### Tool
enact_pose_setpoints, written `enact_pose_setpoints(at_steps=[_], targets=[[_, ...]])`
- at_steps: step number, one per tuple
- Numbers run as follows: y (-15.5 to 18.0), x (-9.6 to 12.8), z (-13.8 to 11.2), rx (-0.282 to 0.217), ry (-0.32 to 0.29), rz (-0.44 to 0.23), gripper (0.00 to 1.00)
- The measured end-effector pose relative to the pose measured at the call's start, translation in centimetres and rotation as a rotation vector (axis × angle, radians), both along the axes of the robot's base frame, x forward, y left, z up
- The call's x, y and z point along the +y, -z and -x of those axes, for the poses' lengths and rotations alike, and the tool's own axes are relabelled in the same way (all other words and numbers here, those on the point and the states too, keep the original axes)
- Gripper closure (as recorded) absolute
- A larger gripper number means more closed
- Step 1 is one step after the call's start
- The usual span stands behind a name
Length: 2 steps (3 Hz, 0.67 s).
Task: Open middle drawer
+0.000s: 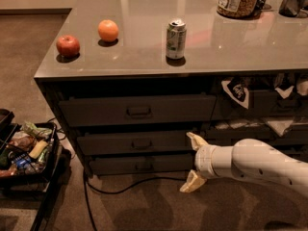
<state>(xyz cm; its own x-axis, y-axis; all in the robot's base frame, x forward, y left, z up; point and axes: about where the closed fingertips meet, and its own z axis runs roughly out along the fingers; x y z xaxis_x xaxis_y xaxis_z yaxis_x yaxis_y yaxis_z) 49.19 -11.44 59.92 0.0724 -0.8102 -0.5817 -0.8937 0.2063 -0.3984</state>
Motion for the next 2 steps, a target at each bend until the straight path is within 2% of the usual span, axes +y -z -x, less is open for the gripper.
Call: enact_pose_setpoints(at_steps=[1, 2], targets=[[0.0, 0.0, 0.0, 0.0, 0.0, 0.0, 0.0], [1.9, 0.7, -0.6, 0.0, -0.006, -0.03, 0.0]])
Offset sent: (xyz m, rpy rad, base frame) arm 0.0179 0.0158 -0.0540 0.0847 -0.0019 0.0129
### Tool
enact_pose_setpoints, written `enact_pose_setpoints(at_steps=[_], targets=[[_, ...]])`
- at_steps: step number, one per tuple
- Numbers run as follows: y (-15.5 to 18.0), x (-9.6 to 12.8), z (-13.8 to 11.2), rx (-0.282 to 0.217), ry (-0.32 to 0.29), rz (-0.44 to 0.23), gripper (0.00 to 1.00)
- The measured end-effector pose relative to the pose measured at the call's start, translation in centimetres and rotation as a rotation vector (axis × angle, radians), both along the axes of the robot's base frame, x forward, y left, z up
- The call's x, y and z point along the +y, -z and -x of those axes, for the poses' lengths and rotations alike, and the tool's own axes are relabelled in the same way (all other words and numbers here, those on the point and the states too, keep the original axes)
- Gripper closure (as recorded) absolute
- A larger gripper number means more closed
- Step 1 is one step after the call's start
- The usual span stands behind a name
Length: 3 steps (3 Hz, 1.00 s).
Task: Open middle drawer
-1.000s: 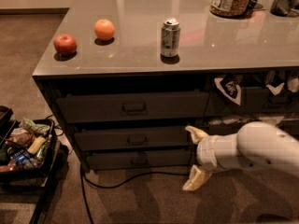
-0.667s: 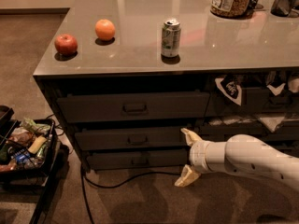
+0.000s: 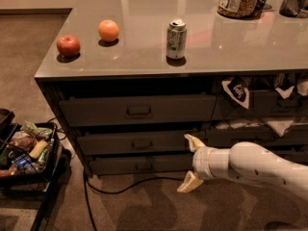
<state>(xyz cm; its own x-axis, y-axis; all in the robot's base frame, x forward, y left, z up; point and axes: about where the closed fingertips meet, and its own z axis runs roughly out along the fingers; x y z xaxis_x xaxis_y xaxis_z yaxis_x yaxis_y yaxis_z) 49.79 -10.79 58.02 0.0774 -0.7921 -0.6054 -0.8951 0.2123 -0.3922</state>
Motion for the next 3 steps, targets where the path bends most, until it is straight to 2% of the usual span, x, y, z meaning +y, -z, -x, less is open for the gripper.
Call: enact_pose_setpoints(at_steps=[1, 2, 3], targets=[[3.0, 0.8, -3.3, -0.065, -0.005, -0.057, 0.0], [6.7, 1.0, -6.7, -0.108, -0.006, -0.106, 0.0], [10.4, 0.9, -9.2, -0.1, 0.002, -0.134, 0.0]])
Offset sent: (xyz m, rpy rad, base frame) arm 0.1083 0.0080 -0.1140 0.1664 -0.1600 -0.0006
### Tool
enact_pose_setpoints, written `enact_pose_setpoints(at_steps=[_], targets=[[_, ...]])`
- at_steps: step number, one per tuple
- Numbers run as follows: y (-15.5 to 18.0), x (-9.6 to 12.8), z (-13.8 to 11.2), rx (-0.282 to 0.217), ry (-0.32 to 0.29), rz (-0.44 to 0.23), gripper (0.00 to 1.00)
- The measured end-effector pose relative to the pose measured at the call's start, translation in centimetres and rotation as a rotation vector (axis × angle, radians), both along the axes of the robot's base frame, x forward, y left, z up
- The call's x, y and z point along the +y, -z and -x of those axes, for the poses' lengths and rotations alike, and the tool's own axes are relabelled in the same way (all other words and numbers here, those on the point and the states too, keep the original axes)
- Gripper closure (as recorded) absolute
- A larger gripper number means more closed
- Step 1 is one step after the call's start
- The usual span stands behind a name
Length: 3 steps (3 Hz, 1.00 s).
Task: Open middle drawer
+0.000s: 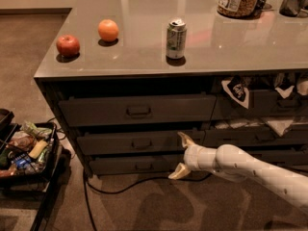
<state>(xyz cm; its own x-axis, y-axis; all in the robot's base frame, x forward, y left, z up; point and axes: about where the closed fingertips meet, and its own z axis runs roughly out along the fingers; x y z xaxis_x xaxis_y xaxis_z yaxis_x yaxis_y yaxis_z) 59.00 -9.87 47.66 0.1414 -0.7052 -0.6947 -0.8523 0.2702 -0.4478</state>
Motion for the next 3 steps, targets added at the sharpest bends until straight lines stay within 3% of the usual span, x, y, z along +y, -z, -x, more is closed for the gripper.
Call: enact_pose_setpoints(at_steps=[2, 3], targets=[[4.3, 1.2, -4.1, 0.013, -0.018, -0.049, 0.0], [4.3, 1.8, -5.9, -0.007, -0.026, -0.06, 0.0]])
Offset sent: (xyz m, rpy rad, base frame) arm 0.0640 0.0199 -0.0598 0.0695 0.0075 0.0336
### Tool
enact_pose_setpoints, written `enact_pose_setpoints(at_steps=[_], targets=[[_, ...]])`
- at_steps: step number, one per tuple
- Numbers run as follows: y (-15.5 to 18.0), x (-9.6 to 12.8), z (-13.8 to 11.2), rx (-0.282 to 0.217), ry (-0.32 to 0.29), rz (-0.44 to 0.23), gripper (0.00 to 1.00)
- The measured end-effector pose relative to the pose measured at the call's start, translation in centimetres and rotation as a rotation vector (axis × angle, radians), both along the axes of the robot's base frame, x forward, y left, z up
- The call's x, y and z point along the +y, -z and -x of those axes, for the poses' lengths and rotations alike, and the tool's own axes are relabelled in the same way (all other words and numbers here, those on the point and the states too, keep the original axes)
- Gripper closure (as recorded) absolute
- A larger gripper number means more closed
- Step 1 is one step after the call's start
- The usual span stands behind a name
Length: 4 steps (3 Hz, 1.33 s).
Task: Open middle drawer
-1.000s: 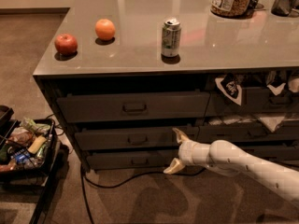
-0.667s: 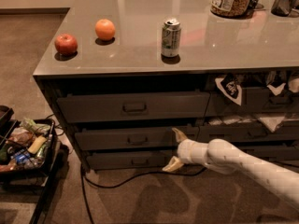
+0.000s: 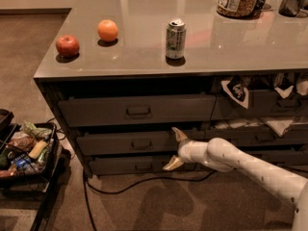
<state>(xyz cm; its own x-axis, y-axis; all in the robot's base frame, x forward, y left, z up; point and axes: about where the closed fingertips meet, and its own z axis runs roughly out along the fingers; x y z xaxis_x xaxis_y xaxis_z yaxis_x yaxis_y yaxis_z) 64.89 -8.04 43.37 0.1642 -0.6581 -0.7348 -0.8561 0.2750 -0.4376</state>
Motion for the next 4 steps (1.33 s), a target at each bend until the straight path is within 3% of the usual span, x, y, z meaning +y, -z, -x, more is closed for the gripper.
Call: enact_pose_setpoints(at_steps=[2, 4], targets=[[-0.7, 0.4, -2.5, -0.026, 0.002, -0.01, 0.0], [0.2, 0.5, -4.6, 0.021, 0.015, -0.028, 0.0]])
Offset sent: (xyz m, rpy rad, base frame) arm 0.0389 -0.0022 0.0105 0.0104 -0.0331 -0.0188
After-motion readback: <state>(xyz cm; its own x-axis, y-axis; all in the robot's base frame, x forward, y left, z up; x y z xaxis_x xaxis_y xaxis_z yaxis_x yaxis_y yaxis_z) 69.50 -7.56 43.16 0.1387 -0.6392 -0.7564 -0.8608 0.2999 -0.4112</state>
